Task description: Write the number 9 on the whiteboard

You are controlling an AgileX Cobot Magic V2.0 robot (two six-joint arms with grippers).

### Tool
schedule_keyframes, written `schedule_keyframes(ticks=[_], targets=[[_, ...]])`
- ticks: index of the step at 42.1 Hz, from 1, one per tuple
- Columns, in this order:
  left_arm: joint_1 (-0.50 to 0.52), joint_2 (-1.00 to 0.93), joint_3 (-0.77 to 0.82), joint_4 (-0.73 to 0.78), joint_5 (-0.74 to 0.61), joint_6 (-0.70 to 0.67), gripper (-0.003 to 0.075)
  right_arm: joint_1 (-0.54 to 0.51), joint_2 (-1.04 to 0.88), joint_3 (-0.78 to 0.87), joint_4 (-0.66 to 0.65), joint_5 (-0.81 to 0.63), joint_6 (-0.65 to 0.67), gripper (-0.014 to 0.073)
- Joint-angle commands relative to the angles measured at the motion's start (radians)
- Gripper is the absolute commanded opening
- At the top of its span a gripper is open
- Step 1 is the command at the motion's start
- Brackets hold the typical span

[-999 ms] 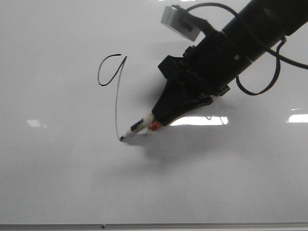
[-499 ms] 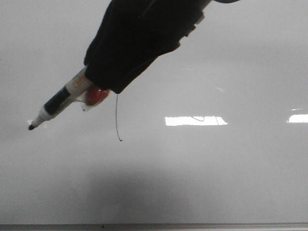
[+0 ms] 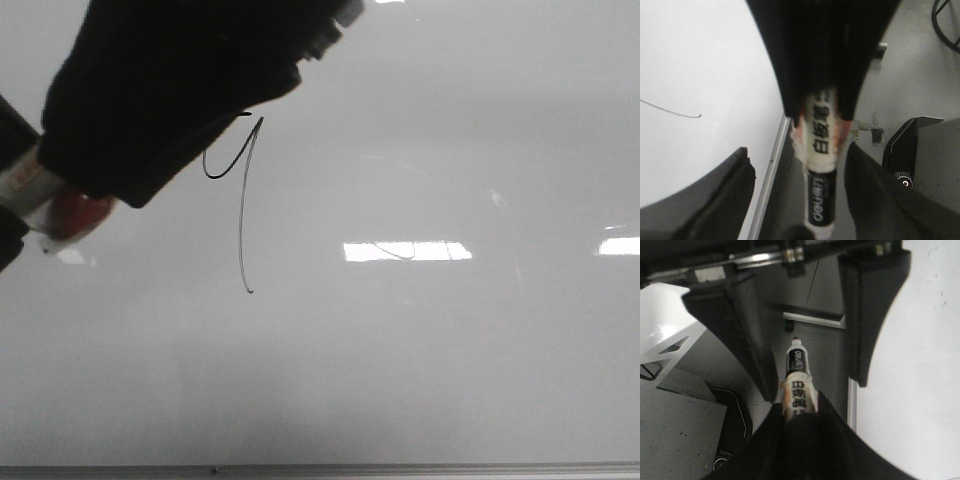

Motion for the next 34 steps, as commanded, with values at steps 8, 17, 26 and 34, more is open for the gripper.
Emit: schedule_keyframes(ticks=[8, 17, 26, 34], targets=[[-0.008, -0.003, -0.033, -0.034, -0.036, -0.002, 0.0216, 0.007, -0.045, -0.025, 0.053, -0.038, -0.009, -0.0061], [-0.008, -0.003, -0.033, -0.063, -0.024, -0.002, 0.0033, 0.007, -0.045, -0.025, 0.053, -0.049, -0.007, -0.0044], [-0.008, -0.003, -0.033, -0.064, -0.023, -0.002, -0.0019, -0.008, -0.062, -0.025, 0.053, -0.072, 0.043, 0.0431], [0.035, -0.003, -0.033, 0.043, -0.037, -0.174, -0.0019, -0.215, -0.222, 0.043, 0.052, -0.058, 0.175, 0.0444]])
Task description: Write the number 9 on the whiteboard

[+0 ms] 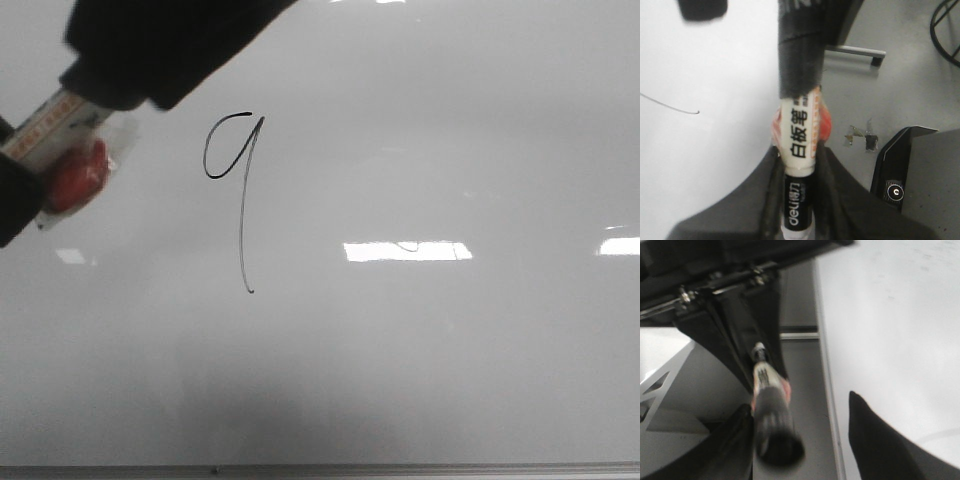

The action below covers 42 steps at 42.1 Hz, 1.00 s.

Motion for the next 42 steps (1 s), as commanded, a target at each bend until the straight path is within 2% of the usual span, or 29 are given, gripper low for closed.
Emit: schedule_keyframes(ticks=[1, 6, 10, 14, 18, 22, 25, 29, 39, 42], targets=[[0.048, -0.003, -0.031, 0.061, -0.039, -0.127, -0.0019, -0.108, -0.127, 0.032, 0.026, -0.039, 0.027, 0.0444], [0.201, -0.003, -0.027, 0.145, -0.080, -0.340, -0.0019, -0.285, -0.336, 0.201, 0.026, -0.087, 0.071, 0.0441], [0.367, -0.003, -0.027, 0.145, -0.115, -0.428, -0.0019, -0.423, -0.500, 0.359, 0.026, -0.160, 0.141, 0.0425], [0.503, -0.003, -0.027, 0.145, -0.168, -0.488, -0.0019, -0.536, -0.677, 0.513, 0.026, -0.233, 0.196, 0.0318], [0.607, 0.004, -0.027, 0.145, -0.202, -0.534, -0.0019, -0.602, -0.816, 0.621, 0.026, -0.272, 0.203, 0.0167], [0.660, 0.031, -0.027, 0.145, -0.237, -0.536, -0.0019, -0.617, -0.896, 0.682, 0.026, -0.302, 0.202, -0.0001], [0.677, 0.058, -0.027, 0.143, -0.274, -0.536, -0.0019, -0.617, -0.929, 0.700, 0.026, -0.315, 0.202, -0.0074], [0.679, 0.109, -0.027, 0.132, -0.346, -0.536, -0.0019, -0.617, -0.944, 0.705, 0.026, -0.316, 0.202, -0.0071], [0.679, 0.350, -0.027, 0.084, -0.623, -0.536, -0.0019, -0.617, -0.943, 0.705, 0.027, -0.315, 0.202, -0.0071], [0.679, 0.401, -0.027, 0.066, -0.663, -0.536, -0.0019, -0.617, -0.943, 0.705, 0.027, -0.312, 0.202, -0.0071]])
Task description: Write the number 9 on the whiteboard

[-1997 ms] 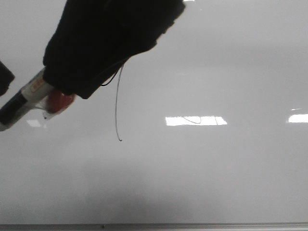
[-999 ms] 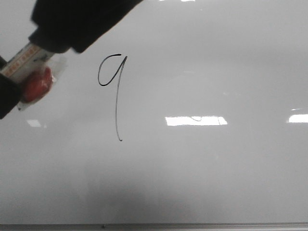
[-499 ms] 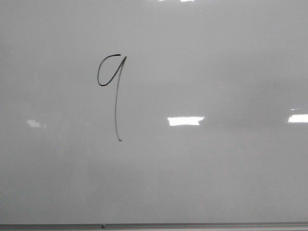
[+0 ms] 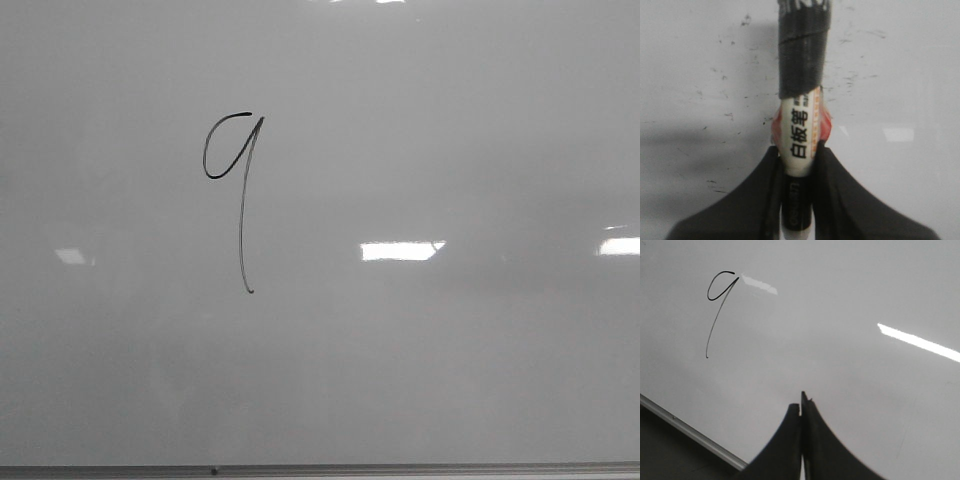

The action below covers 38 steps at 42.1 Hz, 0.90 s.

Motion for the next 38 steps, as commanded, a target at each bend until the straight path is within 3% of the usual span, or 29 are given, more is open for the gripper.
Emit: schedule_keyframes(ticks=[1, 14, 24, 33, 38], targets=[[0.003, 0.050, -0.027, -0.040, -0.142, -0.007, -0.0019, -0.005, 0.007, -0.027, 0.027, -0.057, 0.001, -0.0071], [0.003, 0.174, -0.027, -0.040, -0.241, -0.007, -0.0013, -0.005, 0.007, -0.027, 0.028, -0.047, 0.001, -0.0071], [0.003, 0.174, -0.027, -0.040, -0.243, -0.007, 0.0200, -0.005, 0.007, -0.027, 0.028, -0.046, 0.001, -0.0071], [0.003, 0.174, -0.027, -0.040, -0.241, -0.007, 0.0232, -0.005, 0.007, -0.027, 0.028, -0.046, 0.001, -0.0071], [0.003, 0.171, -0.027, -0.040, -0.241, -0.007, 0.0295, -0.005, 0.007, -0.027, 0.028, -0.046, 0.001, -0.0071]])
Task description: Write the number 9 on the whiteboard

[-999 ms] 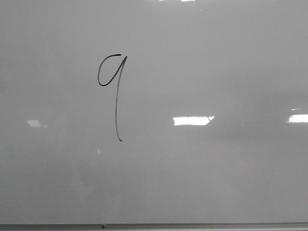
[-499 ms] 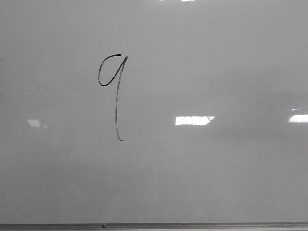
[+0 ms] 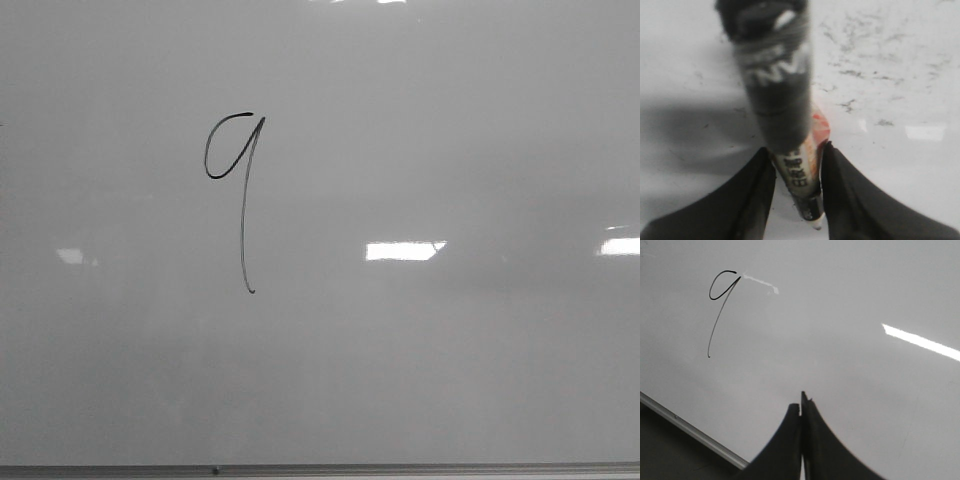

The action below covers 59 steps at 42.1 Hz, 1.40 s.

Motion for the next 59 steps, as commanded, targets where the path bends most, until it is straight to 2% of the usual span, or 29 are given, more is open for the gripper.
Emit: schedule_keyframes(ticks=[1, 9, 17, 26, 31, 33, 36, 39, 48, 59], targets=[[0.003, -0.028, -0.027, -0.012, -0.066, -0.007, 0.0308, -0.005, 0.007, -0.027, 0.028, -0.050, -0.001, -0.0071], [0.003, -0.039, -0.027, -0.012, -0.066, -0.007, 0.0397, -0.005, 0.007, -0.027, 0.028, -0.050, -0.001, -0.0071], [0.011, -0.096, -0.027, -0.012, -0.064, -0.007, 0.0415, -0.005, 0.007, -0.027, 0.028, -0.048, -0.001, -0.0071], [0.054, -0.345, -0.027, 0.024, 0.116, -0.007, 0.0407, -0.005, 0.007, -0.027, 0.028, -0.059, -0.001, -0.0071], [0.054, -0.492, -0.027, 0.027, 0.185, -0.007, 0.0340, -0.005, 0.007, -0.027, 0.028, -0.059, -0.001, -0.0071], [0.054, -0.542, -0.025, 0.027, 0.226, -0.007, 0.0284, -0.005, 0.007, -0.027, 0.028, -0.059, -0.001, -0.0071], [0.054, -0.667, -0.003, 0.027, 0.299, -0.007, 0.0153, -0.005, 0.007, -0.027, 0.028, -0.055, -0.001, -0.0071], [0.054, -0.795, 0.047, 0.008, 0.317, -0.007, 0.0080, -0.005, 0.007, -0.027, 0.028, -0.047, -0.001, -0.0071], [0.054, -1.100, 0.150, -0.016, 0.363, -0.007, -0.0016, -0.005, 0.007, -0.027, 0.028, -0.046, -0.001, -0.0071], [0.054, -1.324, 0.170, -0.016, 0.370, -0.007, -0.0019, -0.005, 0.007, -0.027, 0.028, -0.046, -0.001, -0.0071]])
